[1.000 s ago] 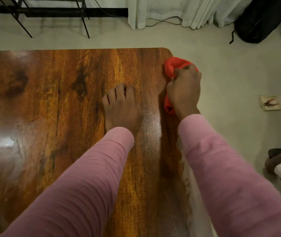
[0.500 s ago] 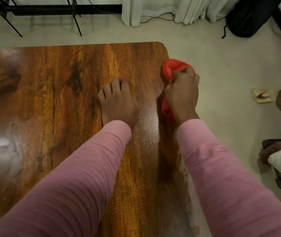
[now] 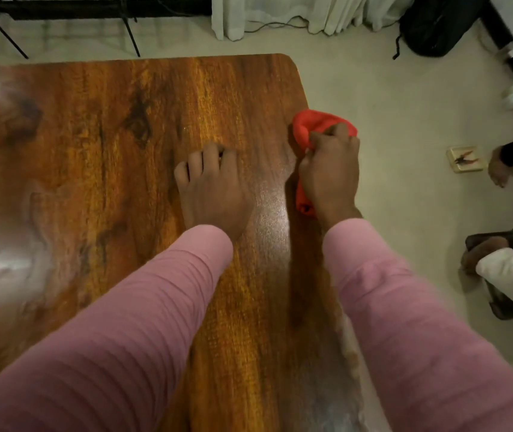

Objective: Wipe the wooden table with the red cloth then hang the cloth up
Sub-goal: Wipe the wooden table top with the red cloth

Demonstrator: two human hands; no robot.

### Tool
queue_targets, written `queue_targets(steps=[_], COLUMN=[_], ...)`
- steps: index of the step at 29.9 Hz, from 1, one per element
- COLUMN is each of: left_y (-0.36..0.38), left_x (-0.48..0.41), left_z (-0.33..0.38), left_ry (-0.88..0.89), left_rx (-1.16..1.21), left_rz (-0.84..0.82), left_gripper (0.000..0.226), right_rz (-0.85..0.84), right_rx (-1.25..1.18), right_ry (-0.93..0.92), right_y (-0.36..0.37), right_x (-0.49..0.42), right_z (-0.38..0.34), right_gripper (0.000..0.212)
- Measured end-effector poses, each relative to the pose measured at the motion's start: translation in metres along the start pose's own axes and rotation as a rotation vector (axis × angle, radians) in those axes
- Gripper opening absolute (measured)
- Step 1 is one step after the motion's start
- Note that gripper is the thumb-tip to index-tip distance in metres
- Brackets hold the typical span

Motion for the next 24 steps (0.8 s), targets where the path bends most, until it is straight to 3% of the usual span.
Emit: queue_targets(steps=[6, 8, 13, 15, 20, 24], left_y=[0.011, 0.016, 0.026, 0.025, 0.026, 0.025], left_x=[0.036, 0.045, 0.054, 0.053, 0.053, 0.054], left_z=[0.003, 0.004, 0.004, 0.005, 0.006, 0.006], left_ry=[-0.068, -0.061, -0.036, -0.045, -0.045, -0.04], left_rx=[0.077, 0.055, 0.012, 0.016, 0.029, 0.005], left_rz=[-0.018, -0.036, -0.038, -0.025, -0.047, -0.032], left_gripper=[0.042, 0.043, 0.043, 0.042, 0.042, 0.043], right_rz=[-0.113, -0.094, 0.004, -0.011, -0.127, -0.065], right_rx=[0.019, 0.033, 0.033, 0.031, 0.026, 0.03], right_ry=[-0.342, -0.304, 0.0, -0.019, -0.294, -0.111], right_y=[0.028, 0.018, -0.004, 0.001, 0.025, -0.001], right_x=[0.074, 0.074, 0.056, 0.067, 0.13, 0.109], right_z=[-0.042, -0.022, 0.022, 0.01, -0.026, 0.025], right_gripper=[0.03, 0.033, 0.031, 0.032, 0.033, 0.032])
Point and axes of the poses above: each hand's wrist, its own x-axis away from the middle knuckle, its own y-axis out of the palm, z = x × y, the point moved 7 cm from there along -x, towards the middle knuckle, and after that the axes turned 12 degrees about -z, right-handed, at the moved point
